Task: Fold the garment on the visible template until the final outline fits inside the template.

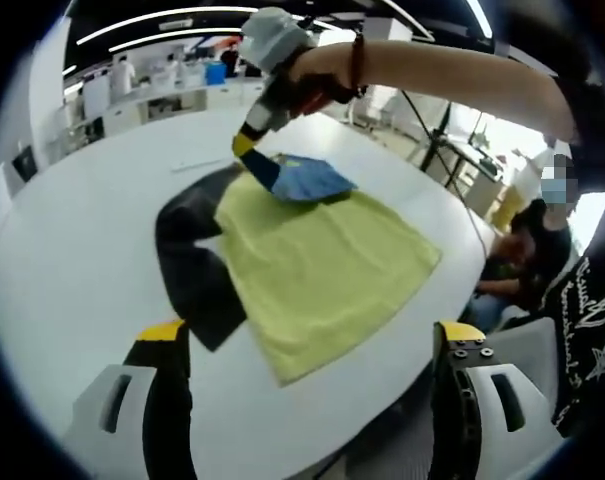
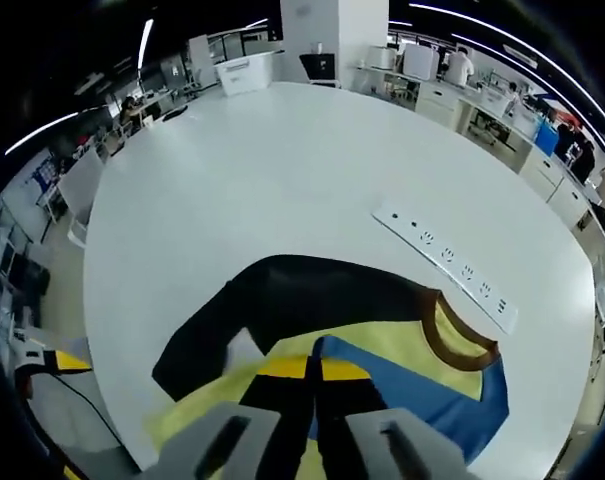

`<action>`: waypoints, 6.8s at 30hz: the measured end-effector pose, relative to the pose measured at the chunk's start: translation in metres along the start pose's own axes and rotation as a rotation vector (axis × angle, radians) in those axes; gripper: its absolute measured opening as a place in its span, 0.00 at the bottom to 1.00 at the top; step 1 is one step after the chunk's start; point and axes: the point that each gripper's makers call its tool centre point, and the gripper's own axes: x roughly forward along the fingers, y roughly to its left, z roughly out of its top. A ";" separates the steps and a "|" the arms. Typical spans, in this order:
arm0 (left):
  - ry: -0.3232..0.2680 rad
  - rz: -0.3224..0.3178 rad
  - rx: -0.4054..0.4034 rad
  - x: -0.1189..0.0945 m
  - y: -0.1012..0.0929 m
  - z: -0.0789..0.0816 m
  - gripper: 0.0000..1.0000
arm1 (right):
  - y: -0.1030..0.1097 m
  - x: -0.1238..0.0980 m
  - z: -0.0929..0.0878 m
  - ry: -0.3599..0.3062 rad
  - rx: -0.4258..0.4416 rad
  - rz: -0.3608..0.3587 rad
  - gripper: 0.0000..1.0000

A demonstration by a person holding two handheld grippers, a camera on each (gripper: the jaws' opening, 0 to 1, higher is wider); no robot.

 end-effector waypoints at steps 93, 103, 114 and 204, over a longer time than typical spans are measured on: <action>-0.027 0.049 0.025 0.000 0.002 0.019 1.00 | -0.146 -0.054 -0.161 0.064 0.320 -0.088 0.37; -0.029 0.053 0.022 -0.004 0.001 0.020 1.00 | -0.156 -0.057 -0.188 0.101 0.325 -0.089 0.35; -0.031 0.057 0.015 -0.001 0.001 0.022 1.00 | -0.152 -0.051 -0.218 0.159 0.330 -0.058 0.31; -0.026 0.070 0.001 -0.003 0.008 0.019 0.99 | -0.174 -0.040 -0.234 0.102 0.331 -0.078 0.08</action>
